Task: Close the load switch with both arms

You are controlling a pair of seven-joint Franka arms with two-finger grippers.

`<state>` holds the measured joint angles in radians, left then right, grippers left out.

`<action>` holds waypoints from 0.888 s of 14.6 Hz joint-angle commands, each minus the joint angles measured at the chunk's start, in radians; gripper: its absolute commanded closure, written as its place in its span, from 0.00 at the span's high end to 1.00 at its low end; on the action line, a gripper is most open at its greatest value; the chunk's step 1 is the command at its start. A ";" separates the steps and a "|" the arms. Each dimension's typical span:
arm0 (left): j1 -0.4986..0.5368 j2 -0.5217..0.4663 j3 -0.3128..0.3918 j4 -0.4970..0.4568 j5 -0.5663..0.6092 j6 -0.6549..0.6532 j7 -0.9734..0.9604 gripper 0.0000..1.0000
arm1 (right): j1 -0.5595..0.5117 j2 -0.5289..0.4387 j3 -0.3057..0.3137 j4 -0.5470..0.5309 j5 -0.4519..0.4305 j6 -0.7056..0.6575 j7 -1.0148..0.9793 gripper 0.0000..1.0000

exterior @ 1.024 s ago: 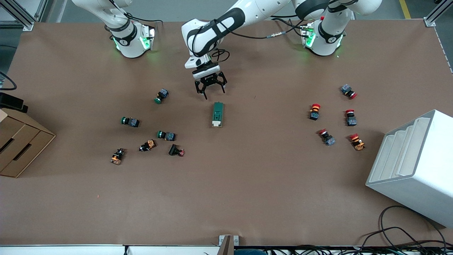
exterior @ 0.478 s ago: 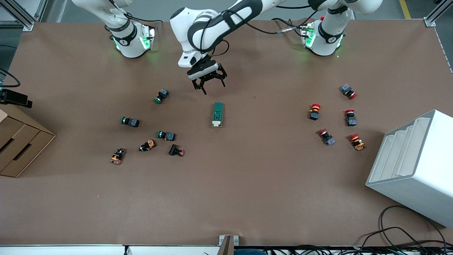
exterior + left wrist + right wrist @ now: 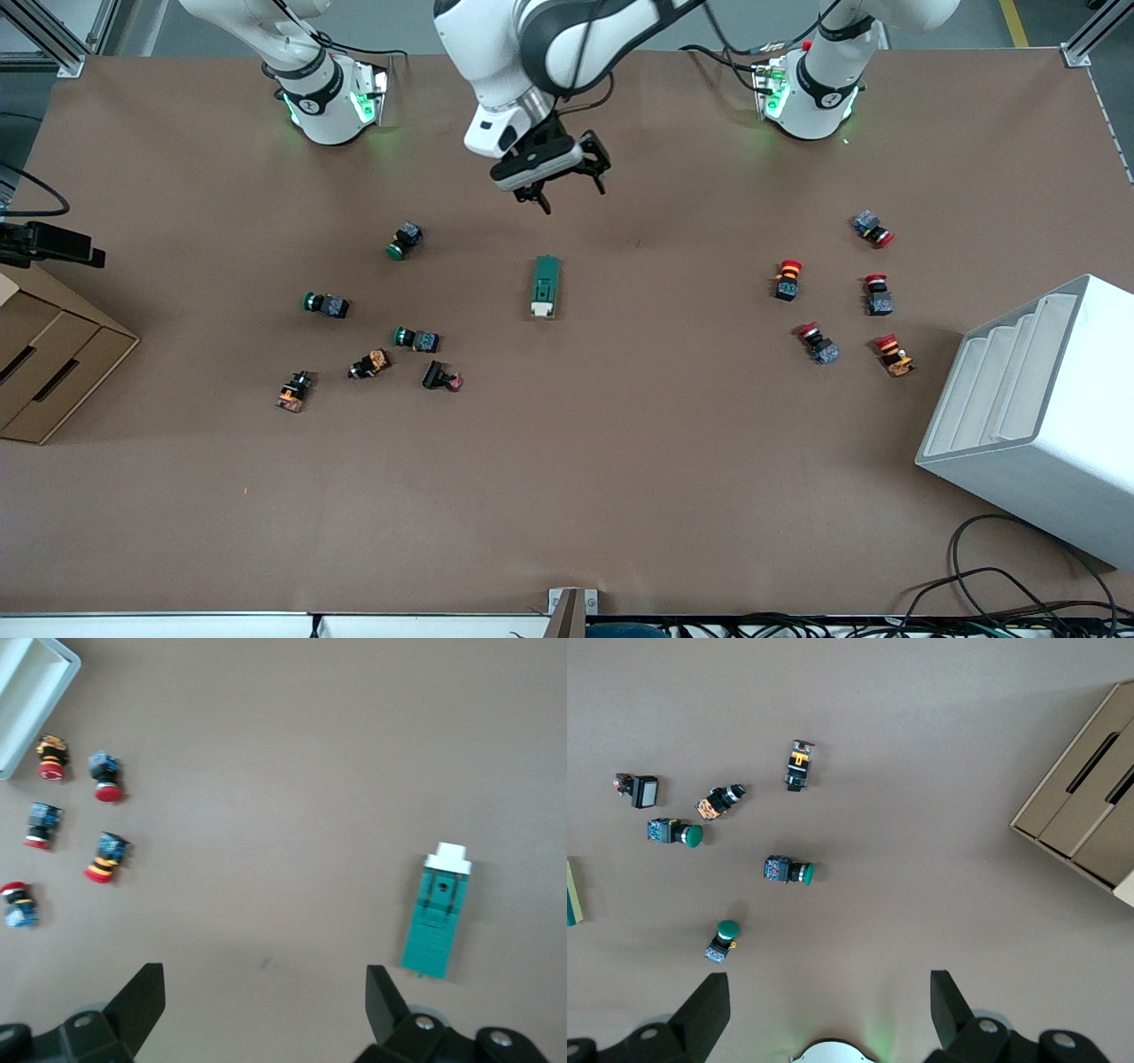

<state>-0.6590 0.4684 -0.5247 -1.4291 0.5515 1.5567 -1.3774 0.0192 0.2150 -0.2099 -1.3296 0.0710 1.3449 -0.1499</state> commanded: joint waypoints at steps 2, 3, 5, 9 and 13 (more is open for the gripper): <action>0.133 -0.158 -0.001 -0.024 -0.114 -0.081 0.080 1.00 | -0.002 -0.135 0.012 -0.147 -0.034 0.072 -0.007 1.00; 0.172 -0.186 -0.005 -0.024 -0.113 -0.139 0.105 1.00 | 0.007 -0.166 0.020 -0.192 -0.051 0.100 -0.007 1.00; 0.206 -0.224 0.000 -0.025 -0.102 -0.228 0.197 1.00 | 0.041 -0.195 0.033 -0.229 -0.089 0.120 0.007 1.00; 0.341 -0.254 0.003 -0.024 -0.097 -0.325 0.297 1.00 | 0.044 -0.200 0.037 -0.229 -0.086 0.111 0.015 1.00; 0.534 -0.287 -0.001 0.036 -0.123 -0.345 0.492 1.00 | 0.012 -0.200 0.107 -0.227 -0.079 0.105 0.105 1.00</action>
<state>-0.2191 0.2224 -0.5164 -1.4269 0.4618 1.2254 -0.9486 0.0587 0.0486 -0.1697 -1.5182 0.0020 1.4379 -0.1256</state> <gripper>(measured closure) 0.000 0.000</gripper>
